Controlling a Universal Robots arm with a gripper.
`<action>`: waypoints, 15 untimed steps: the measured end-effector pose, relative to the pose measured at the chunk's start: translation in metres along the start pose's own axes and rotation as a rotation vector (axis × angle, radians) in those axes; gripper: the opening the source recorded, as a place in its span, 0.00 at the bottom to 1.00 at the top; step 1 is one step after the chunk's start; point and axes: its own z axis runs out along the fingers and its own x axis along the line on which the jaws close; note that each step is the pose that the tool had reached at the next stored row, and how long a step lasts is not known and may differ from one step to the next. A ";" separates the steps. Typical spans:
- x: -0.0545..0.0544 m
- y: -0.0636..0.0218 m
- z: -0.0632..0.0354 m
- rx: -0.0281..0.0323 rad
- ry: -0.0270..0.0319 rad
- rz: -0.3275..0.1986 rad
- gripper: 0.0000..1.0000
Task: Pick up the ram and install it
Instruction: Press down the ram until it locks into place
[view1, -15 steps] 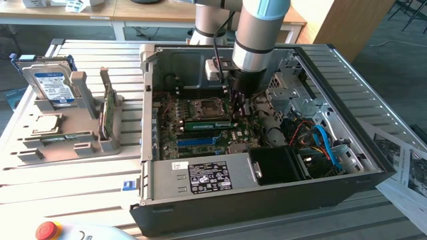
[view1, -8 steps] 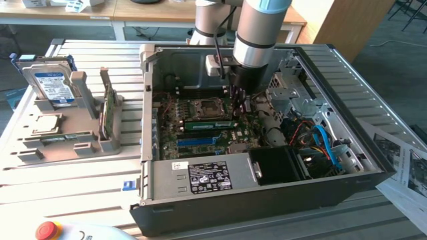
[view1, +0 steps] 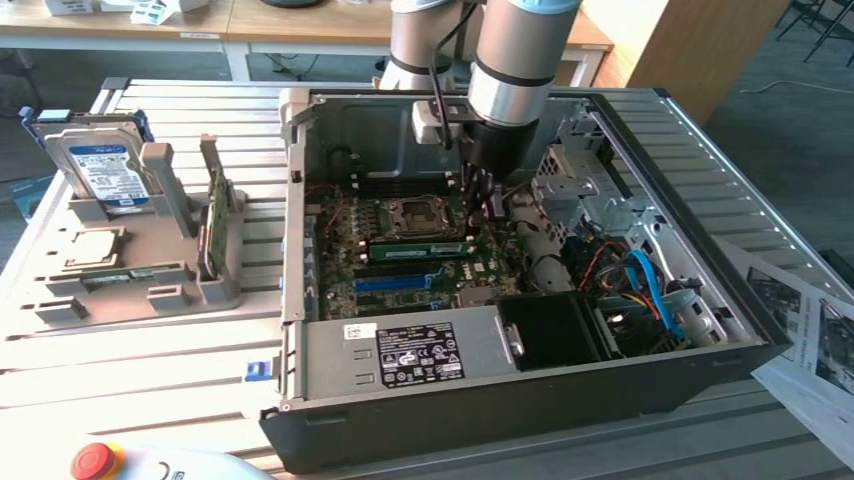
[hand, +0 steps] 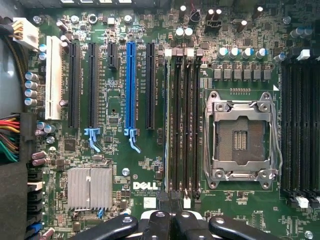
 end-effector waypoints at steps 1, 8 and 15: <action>0.000 0.0000 0.0000 0.0000 -0.0001 0.000 0.10; 0.000 0.0019 0.0003 -0.0001 0.0003 0.000 0.10; -0.002 0.0143 0.0012 0.0004 0.0002 0.000 0.10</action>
